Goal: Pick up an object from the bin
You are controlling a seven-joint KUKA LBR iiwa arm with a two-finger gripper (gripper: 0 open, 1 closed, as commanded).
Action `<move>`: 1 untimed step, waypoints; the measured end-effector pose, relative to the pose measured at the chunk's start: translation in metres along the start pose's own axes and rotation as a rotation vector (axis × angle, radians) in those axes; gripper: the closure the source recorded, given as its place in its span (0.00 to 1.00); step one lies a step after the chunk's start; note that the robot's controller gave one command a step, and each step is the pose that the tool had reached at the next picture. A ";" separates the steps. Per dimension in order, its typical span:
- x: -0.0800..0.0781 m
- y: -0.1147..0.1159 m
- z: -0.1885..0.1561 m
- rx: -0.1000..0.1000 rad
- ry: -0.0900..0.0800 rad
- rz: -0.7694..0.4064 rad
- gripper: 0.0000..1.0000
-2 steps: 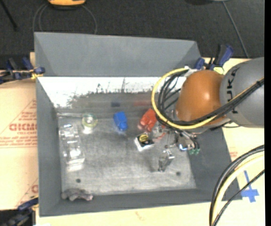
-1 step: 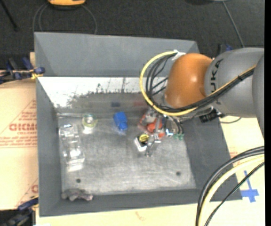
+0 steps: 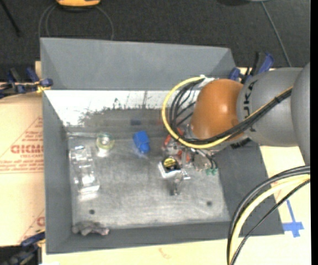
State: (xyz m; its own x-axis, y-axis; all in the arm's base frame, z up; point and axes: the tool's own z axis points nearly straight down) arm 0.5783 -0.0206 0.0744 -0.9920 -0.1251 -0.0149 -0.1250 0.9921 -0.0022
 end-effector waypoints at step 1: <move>-0.002 0.000 -0.003 -0.001 -0.004 0.004 1.00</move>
Offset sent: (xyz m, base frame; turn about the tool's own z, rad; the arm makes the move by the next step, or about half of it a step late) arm 0.0000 0.0000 0.0000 0.0000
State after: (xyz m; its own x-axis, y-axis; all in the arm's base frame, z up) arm 0.5801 -0.0202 0.0770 -0.9925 -0.1207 -0.0194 -0.1207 0.9927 -0.0014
